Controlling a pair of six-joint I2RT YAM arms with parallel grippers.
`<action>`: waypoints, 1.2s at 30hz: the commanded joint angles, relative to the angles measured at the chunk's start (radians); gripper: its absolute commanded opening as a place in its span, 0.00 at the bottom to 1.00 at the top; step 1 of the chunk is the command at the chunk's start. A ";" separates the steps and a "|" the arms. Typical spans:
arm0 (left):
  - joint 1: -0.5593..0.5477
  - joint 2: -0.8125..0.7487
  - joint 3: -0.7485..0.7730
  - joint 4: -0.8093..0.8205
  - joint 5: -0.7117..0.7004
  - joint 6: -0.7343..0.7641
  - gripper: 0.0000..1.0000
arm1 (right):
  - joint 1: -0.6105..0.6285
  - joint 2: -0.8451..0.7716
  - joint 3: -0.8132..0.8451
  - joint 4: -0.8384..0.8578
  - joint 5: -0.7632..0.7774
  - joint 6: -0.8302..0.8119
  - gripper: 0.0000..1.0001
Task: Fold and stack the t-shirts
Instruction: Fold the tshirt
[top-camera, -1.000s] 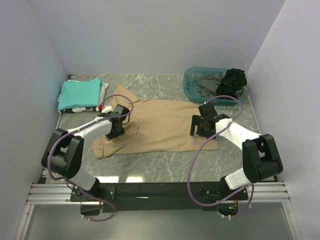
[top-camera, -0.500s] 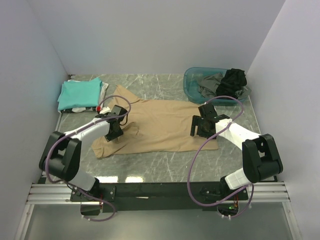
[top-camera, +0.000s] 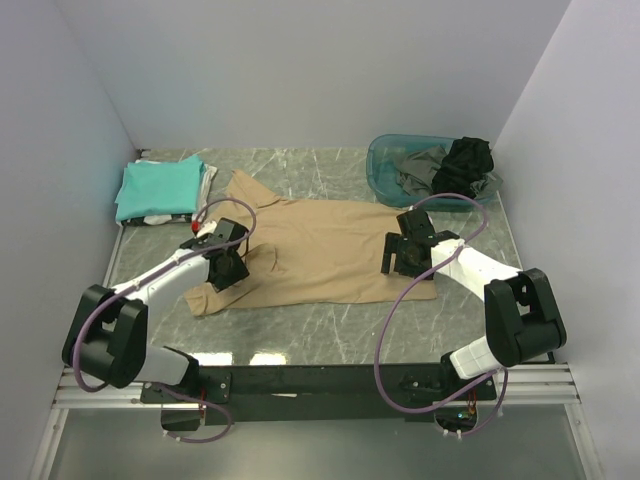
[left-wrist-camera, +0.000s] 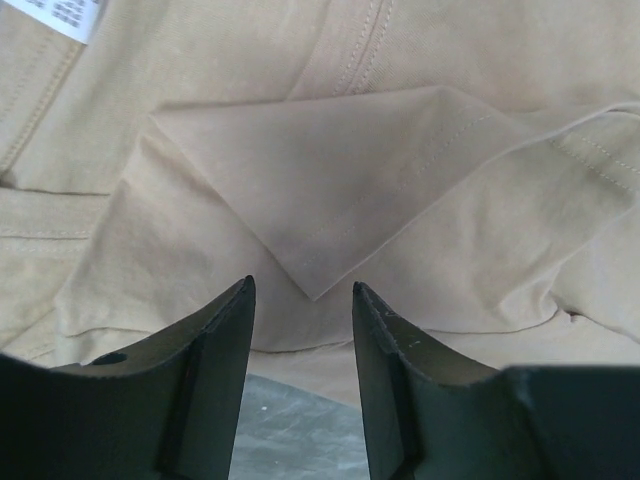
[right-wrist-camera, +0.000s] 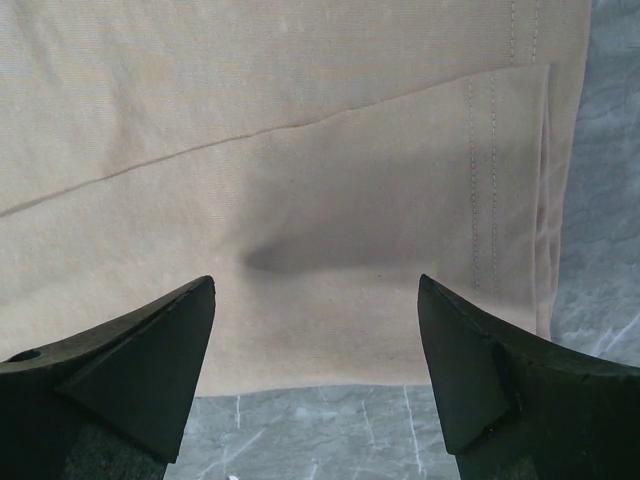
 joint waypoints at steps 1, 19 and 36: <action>0.001 0.034 -0.001 0.043 0.037 0.019 0.49 | -0.003 -0.040 -0.006 0.015 0.021 -0.008 0.88; 0.001 0.085 0.005 0.049 0.006 0.028 0.34 | -0.002 -0.037 -0.006 0.010 0.029 -0.007 0.88; 0.001 0.055 0.047 -0.009 -0.129 0.009 0.01 | -0.002 -0.049 -0.009 0.010 0.029 -0.008 0.88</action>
